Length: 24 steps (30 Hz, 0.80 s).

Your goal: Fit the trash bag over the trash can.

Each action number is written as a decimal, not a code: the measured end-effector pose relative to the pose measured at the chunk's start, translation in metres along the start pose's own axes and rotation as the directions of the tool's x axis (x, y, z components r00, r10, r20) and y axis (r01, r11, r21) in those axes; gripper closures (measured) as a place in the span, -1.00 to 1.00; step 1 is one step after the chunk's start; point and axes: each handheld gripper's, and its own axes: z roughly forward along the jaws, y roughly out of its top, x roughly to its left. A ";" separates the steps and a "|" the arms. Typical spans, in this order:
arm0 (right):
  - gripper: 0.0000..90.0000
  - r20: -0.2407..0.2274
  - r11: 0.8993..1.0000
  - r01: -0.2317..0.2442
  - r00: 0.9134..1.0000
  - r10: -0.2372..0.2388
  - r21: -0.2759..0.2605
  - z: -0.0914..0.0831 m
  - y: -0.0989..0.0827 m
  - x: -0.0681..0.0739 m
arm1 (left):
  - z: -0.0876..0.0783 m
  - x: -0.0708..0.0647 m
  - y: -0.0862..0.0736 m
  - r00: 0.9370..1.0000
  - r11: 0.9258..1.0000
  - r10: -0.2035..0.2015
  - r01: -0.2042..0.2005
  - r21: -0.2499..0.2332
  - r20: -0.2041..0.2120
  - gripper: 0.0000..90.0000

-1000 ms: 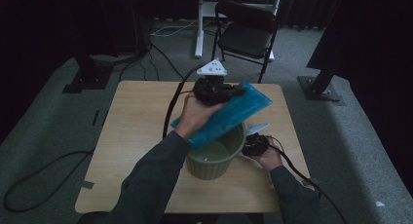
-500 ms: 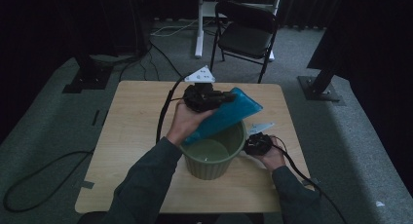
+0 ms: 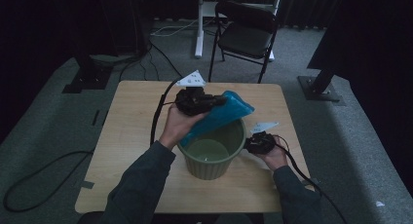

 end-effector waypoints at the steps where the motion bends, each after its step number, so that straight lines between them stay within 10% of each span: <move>1: 0.60 0.000 1.000 -0.001 1.000 0.001 -0.002 -0.001 0.000 -0.001 | -0.001 0.001 -0.001 1.000 1.000 -0.003 0.003 0.000 -0.001 0.96; 24: 0.60 0.011 1.000 -0.008 1.000 0.008 -0.009 -0.003 -0.001 -0.002 | -0.025 0.008 -0.034 0.999 0.999 -0.024 0.026 0.042 -0.038 0.95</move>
